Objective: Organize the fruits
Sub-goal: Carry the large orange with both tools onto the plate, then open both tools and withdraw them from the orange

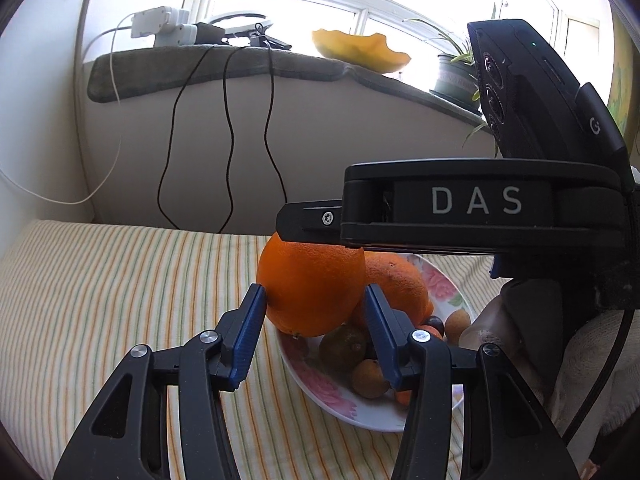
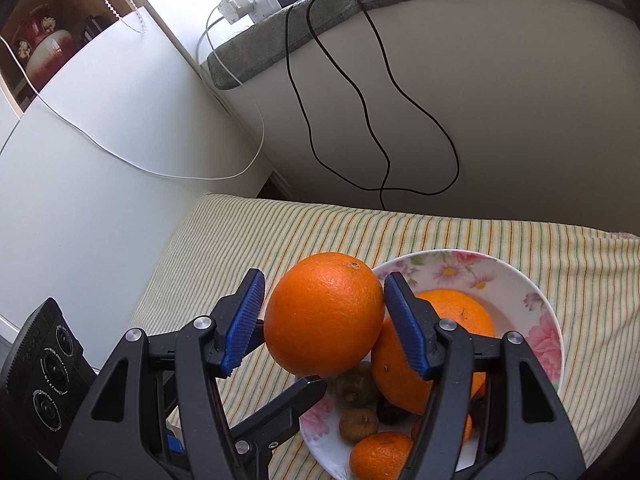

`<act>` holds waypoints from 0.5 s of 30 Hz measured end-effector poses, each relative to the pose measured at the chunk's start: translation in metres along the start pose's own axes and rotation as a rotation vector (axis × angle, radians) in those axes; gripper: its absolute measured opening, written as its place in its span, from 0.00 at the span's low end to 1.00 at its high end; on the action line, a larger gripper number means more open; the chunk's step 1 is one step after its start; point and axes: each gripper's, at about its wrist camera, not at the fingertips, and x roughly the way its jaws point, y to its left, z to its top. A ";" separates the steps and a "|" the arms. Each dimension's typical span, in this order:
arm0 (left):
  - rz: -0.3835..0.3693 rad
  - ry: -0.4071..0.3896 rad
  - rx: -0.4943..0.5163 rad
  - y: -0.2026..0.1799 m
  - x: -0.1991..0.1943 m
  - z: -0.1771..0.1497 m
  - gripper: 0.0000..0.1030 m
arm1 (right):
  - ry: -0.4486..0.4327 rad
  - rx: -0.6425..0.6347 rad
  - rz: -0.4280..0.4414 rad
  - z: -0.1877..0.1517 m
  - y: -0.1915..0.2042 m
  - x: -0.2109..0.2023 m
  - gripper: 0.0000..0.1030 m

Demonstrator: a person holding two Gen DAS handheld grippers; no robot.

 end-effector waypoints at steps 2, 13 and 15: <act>-0.009 0.003 -0.007 0.002 0.000 0.001 0.48 | 0.001 -0.013 -0.005 0.000 0.001 0.000 0.64; -0.006 0.002 -0.006 0.003 -0.005 0.000 0.48 | -0.016 -0.040 -0.040 -0.003 0.010 -0.008 0.68; -0.006 0.000 -0.007 0.003 -0.008 -0.001 0.48 | -0.032 -0.035 -0.046 -0.004 0.009 -0.014 0.72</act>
